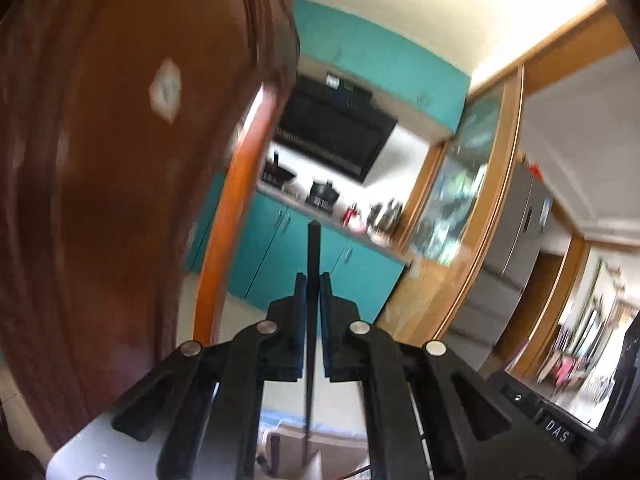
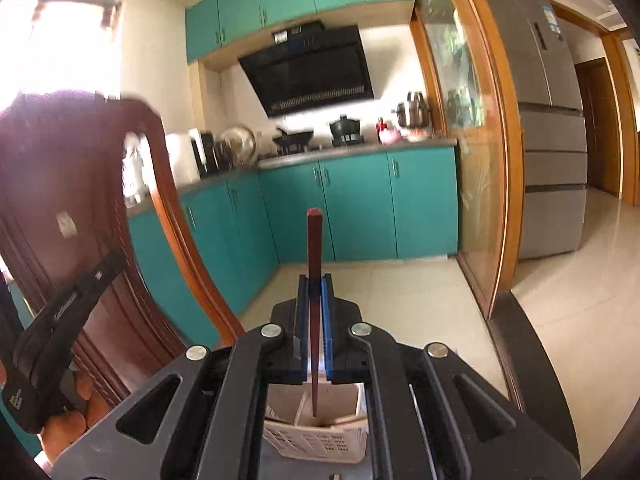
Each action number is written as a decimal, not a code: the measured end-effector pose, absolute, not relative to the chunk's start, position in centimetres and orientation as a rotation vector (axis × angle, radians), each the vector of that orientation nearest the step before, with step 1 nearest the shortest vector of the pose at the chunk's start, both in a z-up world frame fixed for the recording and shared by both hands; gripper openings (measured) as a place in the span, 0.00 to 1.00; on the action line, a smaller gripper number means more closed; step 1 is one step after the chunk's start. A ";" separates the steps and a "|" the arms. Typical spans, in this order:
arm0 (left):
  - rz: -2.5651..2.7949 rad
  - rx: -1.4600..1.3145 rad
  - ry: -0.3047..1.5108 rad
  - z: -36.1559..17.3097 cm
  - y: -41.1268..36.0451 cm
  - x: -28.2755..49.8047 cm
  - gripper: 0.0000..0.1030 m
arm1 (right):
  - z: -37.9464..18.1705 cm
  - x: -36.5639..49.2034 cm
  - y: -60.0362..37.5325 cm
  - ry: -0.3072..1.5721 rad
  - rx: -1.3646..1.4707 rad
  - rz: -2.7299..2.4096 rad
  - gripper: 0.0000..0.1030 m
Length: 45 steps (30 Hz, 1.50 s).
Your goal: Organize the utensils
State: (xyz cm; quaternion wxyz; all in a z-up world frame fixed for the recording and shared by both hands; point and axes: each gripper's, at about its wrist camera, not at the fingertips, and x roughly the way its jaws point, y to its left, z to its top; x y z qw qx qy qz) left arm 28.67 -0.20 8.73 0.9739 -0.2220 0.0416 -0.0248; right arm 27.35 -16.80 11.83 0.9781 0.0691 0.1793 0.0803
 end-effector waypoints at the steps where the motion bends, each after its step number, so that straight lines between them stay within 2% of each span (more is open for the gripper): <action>1: -0.051 -0.441 0.107 8.0 -0.5 29.1 0.07 | 11.0 27.6 -16.6 0.377 0.136 0.163 0.06; 5: -0.051 -0.404 0.189 5.1 -1.7 30.4 0.07 | 7.6 28.7 -16.4 0.448 0.127 0.173 0.06; 10: -0.076 -0.360 0.242 3.7 -2.6 31.2 0.07 | 5.9 28.7 -16.4 0.469 0.106 0.173 0.07; 11: -0.081 -0.358 0.250 3.5 -2.7 31.2 0.07 | 5.9 28.4 -16.5 0.471 0.107 0.171 0.09; 12: -0.080 -0.350 0.256 3.4 -2.9 31.1 0.07 | 6.0 28.2 -16.8 0.470 0.115 0.168 0.16; 14: -0.074 -0.322 0.266 3.3 -3.1 30.6 0.13 | 6.4 27.2 -17.5 0.458 0.127 0.163 0.29; 18: -0.062 -0.249 0.280 2.2 -3.7 28.4 0.28 | 7.2 24.0 -19.0 0.433 0.135 0.178 0.29; 19: -0.062 -0.231 0.289 1.8 -4.0 27.8 0.37 | 7.2 23.0 -19.3 0.423 0.137 0.181 0.29; 20: -0.054 -0.215 0.302 1.5 -4.2 27.4 0.42 | 7.2 22.0 -19.7 0.414 0.137 0.184 0.29; 24: -0.056 -0.182 0.360 -0.4 -4.5 25.6 0.44 | 6.0 18.5 -21.1 0.422 0.158 0.185 0.29; 29: -0.071 -0.188 0.426 -2.7 -4.1 24.8 0.53 | 0.4 17.5 -21.0 0.594 0.183 0.169 0.29; 35: -0.056 -0.203 0.533 -6.3 -2.7 25.0 0.55 | -10.4 19.8 -17.4 1.030 0.146 0.191 0.29; 40: -0.062 -0.201 0.547 -6.6 -2.3 24.9 0.55 | -13.1 19.9 -15.3 1.112 0.095 0.153 0.29; 41: -0.065 -0.197 0.545 -6.5 -2.4 24.8 0.55 | -13.0 19.9 -15.1 1.114 0.091 0.154 0.28; 42: -0.069 -0.190 0.547 -6.6 -2.5 24.7 0.55 | -12.9 19.9 -14.9 1.117 0.090 0.160 0.15; 44: -0.075 -0.181 0.552 -6.7 -2.7 24.7 0.55 | -12.9 20.1 -14.2 1.124 0.116 0.196 0.03; 45: -0.075 -0.177 0.556 -6.7 -2.7 24.7 0.55 | -12.8 20.2 -13.8 1.124 0.115 0.195 0.02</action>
